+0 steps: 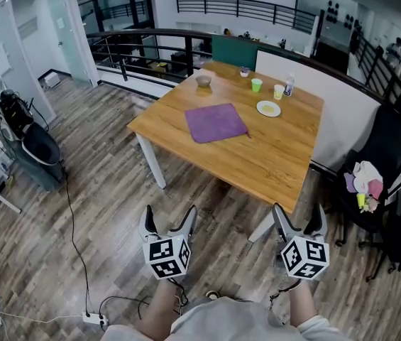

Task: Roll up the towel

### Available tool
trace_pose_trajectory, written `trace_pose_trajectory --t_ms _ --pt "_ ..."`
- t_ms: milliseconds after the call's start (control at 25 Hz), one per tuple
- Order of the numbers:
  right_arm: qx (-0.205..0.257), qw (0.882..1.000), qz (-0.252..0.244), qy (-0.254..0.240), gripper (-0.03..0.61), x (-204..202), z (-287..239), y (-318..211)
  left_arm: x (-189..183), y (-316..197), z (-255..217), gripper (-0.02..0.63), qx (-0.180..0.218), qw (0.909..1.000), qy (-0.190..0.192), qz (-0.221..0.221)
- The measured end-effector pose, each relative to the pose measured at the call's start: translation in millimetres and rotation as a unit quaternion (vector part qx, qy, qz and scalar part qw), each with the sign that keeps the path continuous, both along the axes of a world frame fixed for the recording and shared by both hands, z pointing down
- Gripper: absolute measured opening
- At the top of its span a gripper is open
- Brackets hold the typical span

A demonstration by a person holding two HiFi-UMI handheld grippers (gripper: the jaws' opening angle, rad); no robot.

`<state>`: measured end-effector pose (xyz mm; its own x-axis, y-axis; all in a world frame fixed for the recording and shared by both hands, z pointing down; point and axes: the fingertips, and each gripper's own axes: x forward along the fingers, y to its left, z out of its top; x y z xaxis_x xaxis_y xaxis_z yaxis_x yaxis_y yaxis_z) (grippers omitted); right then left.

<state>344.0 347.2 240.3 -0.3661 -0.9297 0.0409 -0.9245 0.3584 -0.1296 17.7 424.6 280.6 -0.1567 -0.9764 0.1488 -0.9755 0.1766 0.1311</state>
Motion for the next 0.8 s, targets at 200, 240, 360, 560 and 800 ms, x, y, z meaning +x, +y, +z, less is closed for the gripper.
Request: trace_pose_trajectory --t_ms 200,240,360,560,800 --pt "-0.017 1.000 0.010 0.006 0.554 -3.9 12.1 1.3 -17.8 0.2 9.7 0.529 -0.007 0.9999 0.003 -0.007" --pt "-0.023 1.000 0.011 0.009 0.554 -4.4 15.8 0.6 -20.5 -0.2 12.2 0.529 -0.009 0.9999 0.005 -0.009" --pt "-0.040 0.999 0.015 0.018 0.548 -3.9 25.3 -6.8 -22.6 -4.4 18.5 0.529 -0.015 0.9998 0.010 -0.009" --pt "-0.047 0.999 0.012 0.016 0.541 -10.8 32.9 -34.3 -28.4 -21.9 28.9 0.529 -0.026 0.9995 0.008 -0.016" --pt "-0.058 0.998 -0.013 0.013 0.540 -25.6 40.1 -93.7 -31.3 -61.6 37.9 0.529 -0.038 0.9987 0.015 -0.030"
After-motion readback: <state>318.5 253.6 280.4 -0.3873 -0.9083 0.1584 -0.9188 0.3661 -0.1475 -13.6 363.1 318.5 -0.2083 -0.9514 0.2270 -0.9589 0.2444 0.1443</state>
